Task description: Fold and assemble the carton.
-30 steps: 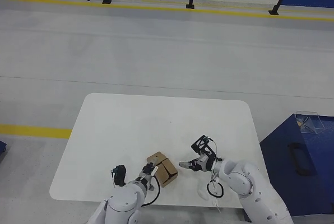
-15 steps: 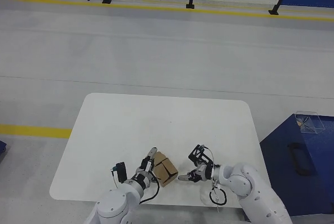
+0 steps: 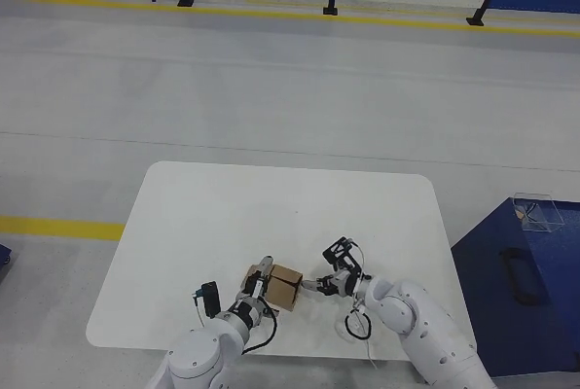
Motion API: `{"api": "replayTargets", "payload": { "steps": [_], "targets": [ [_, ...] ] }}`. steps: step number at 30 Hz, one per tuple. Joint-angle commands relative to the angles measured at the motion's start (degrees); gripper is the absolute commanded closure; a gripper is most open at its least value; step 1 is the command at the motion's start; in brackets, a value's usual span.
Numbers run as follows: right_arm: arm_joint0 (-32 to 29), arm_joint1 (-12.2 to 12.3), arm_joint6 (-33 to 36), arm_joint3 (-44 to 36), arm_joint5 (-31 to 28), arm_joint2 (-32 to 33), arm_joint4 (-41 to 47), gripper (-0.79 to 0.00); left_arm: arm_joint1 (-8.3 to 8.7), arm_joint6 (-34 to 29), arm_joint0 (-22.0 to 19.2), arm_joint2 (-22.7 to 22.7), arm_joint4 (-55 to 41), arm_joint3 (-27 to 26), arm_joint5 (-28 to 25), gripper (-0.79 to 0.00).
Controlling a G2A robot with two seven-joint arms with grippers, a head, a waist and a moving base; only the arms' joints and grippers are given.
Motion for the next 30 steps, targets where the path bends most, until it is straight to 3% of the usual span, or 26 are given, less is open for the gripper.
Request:
{"api": "replayTargets", "payload": {
  "steps": [1,7,16,18,24,26,30],
  "targets": [
    [1.1,-0.5,-0.8,1.5,0.7,-1.0,0.5,-0.785,0.0,0.0,0.0,0.0,0.0,0.0,0.0,-0.785],
    [4.1,-1.9,-3.4,5.4,4.4,-1.9,5.1,-0.785,0.0,0.0,0.0,0.0,0.0,0.0,0.0,-0.785],
    [4.4,-2.0,-3.1,5.8,4.8,-1.5,6.3,-0.785,-0.04,-0.3,0.1,-0.1,-0.7,-0.2,-0.5,-0.785],
    [4.0,-1.9,-4.2,4.7,6.5,-1.0,5.3,-0.785,0.0,-0.3,1.1,-1.2,-0.6,-0.5,-5.5,-0.785],
    [2.1,-1.7,-4.4,0.7,8.1,0.4,5.7,-0.785,0.29,-8.1,7.1,-2.5,-2.3,3.8,-28.1,-0.785],
    [1.9,-1.7,-3.9,0.2,8.4,0.6,6.3,-0.785,-0.04,-6.8,7.1,-3.2,-3.8,7.2,-37.2,-0.785],
    [2.0,-2.2,-3.3,0.5,10.4,0.2,8.8,-0.785,-0.53,-8.0,5.7,-2.1,-1.9,13.2,-50.1,-0.785]
  ]
}}
